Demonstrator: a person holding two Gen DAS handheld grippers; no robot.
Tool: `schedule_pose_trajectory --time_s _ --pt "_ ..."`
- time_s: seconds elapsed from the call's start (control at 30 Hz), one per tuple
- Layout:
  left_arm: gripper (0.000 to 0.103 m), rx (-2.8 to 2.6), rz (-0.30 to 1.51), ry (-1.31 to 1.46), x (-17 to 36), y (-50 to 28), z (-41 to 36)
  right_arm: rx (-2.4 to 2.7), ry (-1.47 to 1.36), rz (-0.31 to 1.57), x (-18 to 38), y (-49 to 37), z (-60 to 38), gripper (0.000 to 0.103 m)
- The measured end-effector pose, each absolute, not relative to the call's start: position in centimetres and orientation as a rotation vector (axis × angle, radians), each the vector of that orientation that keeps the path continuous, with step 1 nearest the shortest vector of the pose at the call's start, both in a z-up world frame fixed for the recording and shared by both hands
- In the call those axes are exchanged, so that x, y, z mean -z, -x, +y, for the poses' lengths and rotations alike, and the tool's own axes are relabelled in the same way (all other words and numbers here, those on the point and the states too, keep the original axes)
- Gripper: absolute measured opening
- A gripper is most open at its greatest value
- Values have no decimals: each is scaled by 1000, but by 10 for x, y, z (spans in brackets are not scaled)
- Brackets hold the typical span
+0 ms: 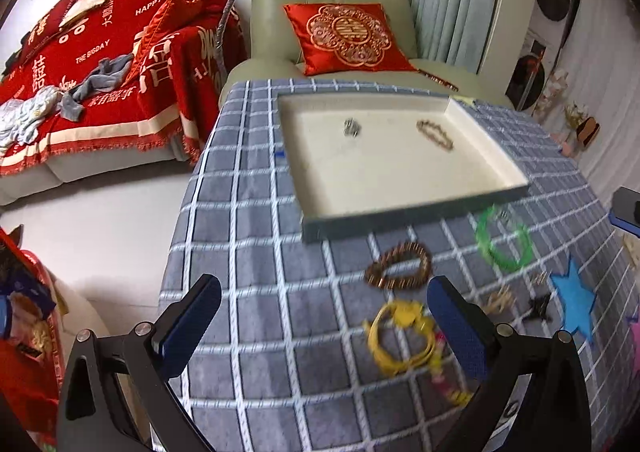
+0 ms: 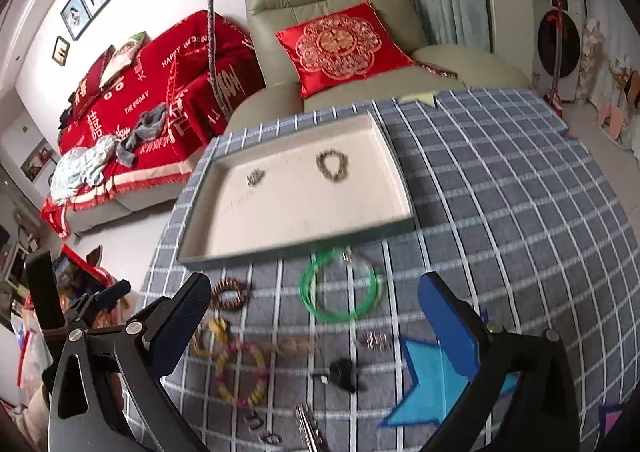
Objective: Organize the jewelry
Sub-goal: 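Withdraw both tools from the tray toward the remaining jewelry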
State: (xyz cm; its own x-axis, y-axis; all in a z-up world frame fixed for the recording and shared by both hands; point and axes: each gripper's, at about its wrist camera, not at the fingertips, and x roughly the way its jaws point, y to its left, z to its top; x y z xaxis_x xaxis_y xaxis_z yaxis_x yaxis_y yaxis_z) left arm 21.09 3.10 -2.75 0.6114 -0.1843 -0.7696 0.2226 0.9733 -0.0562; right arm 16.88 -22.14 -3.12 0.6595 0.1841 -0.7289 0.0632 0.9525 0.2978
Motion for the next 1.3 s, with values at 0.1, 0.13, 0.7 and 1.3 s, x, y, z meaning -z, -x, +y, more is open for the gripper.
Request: schedule_pose_trajectory --time_s 0.1,0.13,0.7,1.3 --pt "103 219 895 -67 37 -202 31 -48 -320 884 45 -156 -224 103" --pt "103 218 902 -71 40 -200 31 -40 -315 896 51 -152 -225 103" --pt "103 185 969 -47 68 -197 36 47 -352 1047 119 -124 -215 103" --pt "103 179 984 -94 80 -204 20 111 -301 1050 124 -156 -200 95"
